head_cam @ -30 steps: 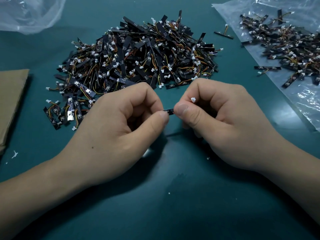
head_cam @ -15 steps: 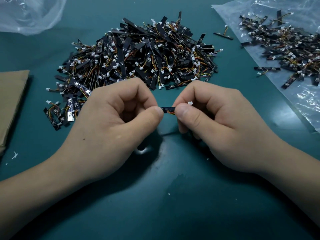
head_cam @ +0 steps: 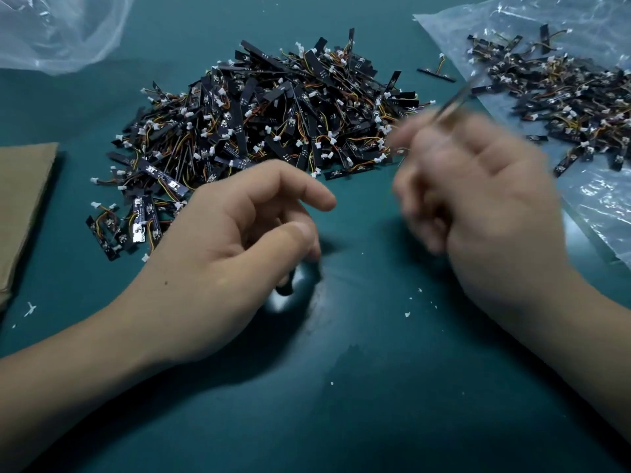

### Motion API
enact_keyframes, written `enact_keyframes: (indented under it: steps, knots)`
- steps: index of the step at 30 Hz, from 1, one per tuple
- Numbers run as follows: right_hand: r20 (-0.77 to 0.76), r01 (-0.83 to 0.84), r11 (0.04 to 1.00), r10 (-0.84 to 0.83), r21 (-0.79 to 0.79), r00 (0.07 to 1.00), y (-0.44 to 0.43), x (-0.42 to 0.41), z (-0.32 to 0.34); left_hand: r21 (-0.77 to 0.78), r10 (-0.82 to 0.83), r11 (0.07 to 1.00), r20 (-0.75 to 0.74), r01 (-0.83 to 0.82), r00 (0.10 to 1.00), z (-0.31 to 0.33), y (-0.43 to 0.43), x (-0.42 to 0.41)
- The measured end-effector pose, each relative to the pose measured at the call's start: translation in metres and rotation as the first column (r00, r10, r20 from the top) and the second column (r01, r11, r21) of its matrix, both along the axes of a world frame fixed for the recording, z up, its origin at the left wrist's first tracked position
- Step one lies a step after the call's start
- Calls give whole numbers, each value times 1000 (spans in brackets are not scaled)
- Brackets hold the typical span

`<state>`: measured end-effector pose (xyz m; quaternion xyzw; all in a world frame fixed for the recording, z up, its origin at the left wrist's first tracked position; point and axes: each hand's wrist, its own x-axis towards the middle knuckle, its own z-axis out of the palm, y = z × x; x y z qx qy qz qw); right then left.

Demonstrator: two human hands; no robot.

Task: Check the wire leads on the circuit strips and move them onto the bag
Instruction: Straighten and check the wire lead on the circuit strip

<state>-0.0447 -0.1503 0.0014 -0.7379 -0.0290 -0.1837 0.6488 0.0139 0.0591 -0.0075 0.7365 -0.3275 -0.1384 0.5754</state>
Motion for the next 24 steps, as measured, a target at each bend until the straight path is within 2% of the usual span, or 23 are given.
enact_keyframes:
  steps: [2,4,7,9,11,14,16,19,22,24]
  knots:
    - [-34,166,968,-163,189,986,-6,7,-1,55,30,998,96,-35,995,-3,-1,-1]
    - [-90,235,945,-220,227,971,-12,11,-3,86,44,995,167,-59,985,-5,-2,-4]
    - [-96,137,986,-128,94,987,-9,10,-7,136,74,984,284,-117,956,-2,-2,-7]
    - [-89,66,997,-70,-47,994,-3,7,-9,184,79,966,462,-182,883,4,0,-8]
    - [-100,9,994,-20,-111,995,0,4,-10,277,26,932,590,-233,807,5,-1,-9]
    - [-130,-30,987,9,-158,992,1,2,-9,538,-54,768,596,-348,801,1,-1,-12]
    - [-132,-40,984,17,-172,991,0,1,-9,617,-107,706,578,-348,809,0,-1,-14]
    - [-123,-52,983,31,-175,992,0,1,-9,613,-180,745,564,-263,806,1,0,-13]
    - [-119,-51,985,32,-166,992,1,2,-9,528,-235,843,537,-105,810,-1,1,-11]
    - [-113,-47,984,28,-169,993,1,2,-9,453,-233,889,574,-67,785,-5,0,-11]
